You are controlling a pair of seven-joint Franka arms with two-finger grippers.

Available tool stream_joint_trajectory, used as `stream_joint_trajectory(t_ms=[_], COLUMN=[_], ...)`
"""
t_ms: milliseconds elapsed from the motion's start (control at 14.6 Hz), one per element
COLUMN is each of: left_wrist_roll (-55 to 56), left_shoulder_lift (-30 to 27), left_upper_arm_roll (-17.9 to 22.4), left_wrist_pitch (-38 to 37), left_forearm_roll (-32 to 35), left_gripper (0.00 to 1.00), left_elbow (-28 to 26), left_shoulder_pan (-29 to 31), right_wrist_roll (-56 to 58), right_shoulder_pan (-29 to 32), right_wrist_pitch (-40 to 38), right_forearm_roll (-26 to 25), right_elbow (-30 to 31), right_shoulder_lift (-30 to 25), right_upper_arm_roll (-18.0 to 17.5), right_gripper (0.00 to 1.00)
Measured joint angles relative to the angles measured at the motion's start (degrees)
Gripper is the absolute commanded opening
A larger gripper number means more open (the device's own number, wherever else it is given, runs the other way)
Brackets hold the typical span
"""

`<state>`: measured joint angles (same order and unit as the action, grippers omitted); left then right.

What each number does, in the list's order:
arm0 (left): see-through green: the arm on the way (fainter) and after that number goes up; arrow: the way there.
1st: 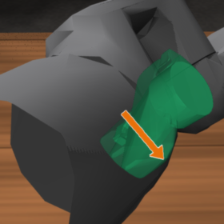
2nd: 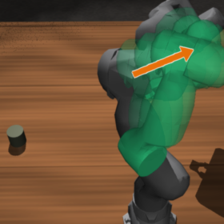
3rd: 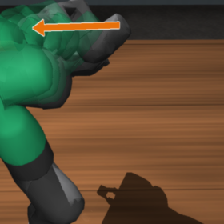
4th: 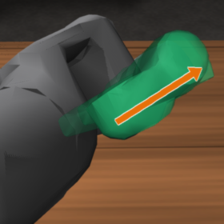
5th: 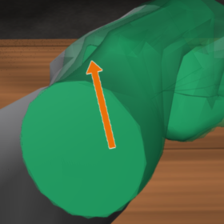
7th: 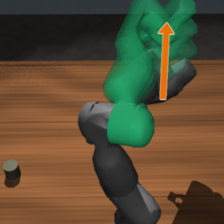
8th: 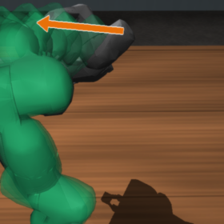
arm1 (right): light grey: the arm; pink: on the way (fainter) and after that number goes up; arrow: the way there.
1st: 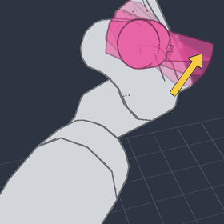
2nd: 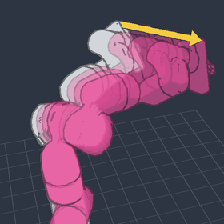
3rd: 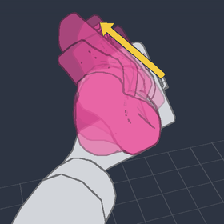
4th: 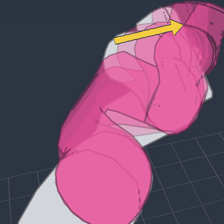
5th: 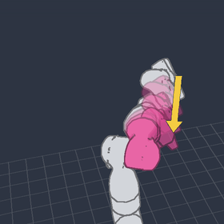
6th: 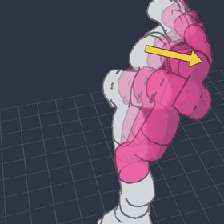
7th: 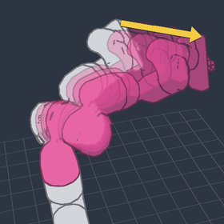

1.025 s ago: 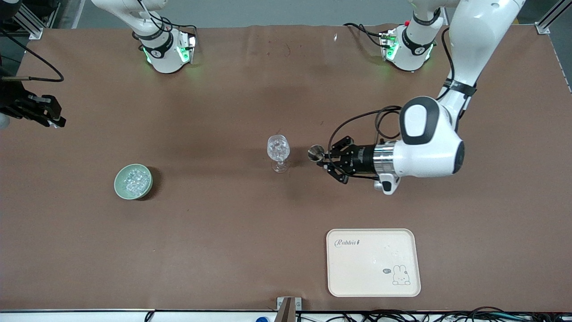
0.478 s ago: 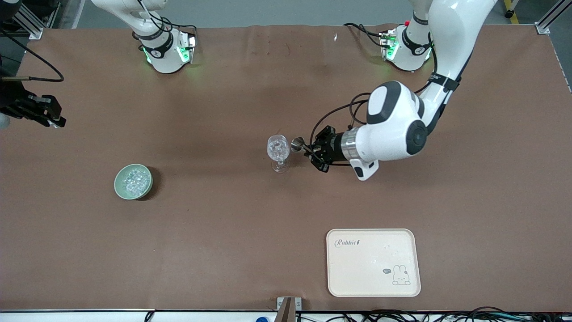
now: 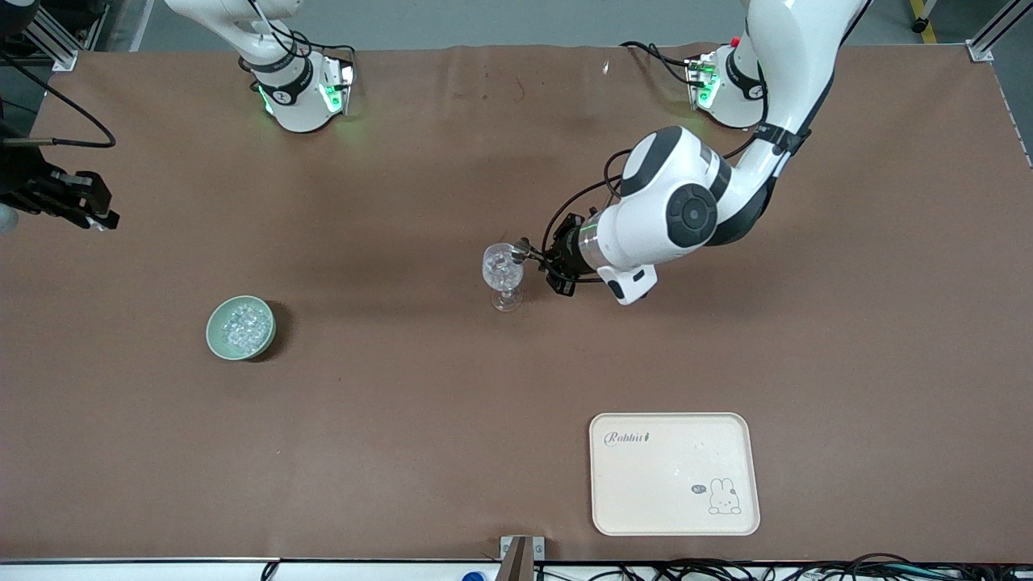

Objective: Pour wine and add ice with both arms
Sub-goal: 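Carry the jigger with the left gripper over the wine glass, then tilt the jigger with the left gripper to pour into the glass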

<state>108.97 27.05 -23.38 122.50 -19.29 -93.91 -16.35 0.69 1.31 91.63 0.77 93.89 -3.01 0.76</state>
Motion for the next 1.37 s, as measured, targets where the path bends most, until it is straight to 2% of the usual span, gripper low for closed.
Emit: stream_joint_trajectory(t_ms=[410,683,1367], left_wrist_roll=[4.71,9.49,15.70], left_shoulder_lift=[0.00,-0.01,0.84], left_upper_arm_roll=[0.08,0.05,0.12], left_wrist_pitch=[0.17,0.54,0.54], left_forearm_roll=[2.66,8.78,18.86], left_gripper=[0.00,0.00,0.00], left_elbow=[1.85,2.76,2.64], left_shoulder_pan=[-0.77,-1.86,-6.04], right_wrist_roll=[0.00,0.00,0.00], right_shoulder_pan=[0.00,0.00,0.00], right_wrist_pitch=[-0.14,-0.17,-0.27], right_forearm_roll=[0.00,0.00,0.00], right_elbow=[0.00,0.00,0.07], right_shoulder_lift=[0.00,0.00,0.00], right_upper_arm_roll=[0.00,0.00,0.00], right_gripper=[0.01,0.01,0.01])
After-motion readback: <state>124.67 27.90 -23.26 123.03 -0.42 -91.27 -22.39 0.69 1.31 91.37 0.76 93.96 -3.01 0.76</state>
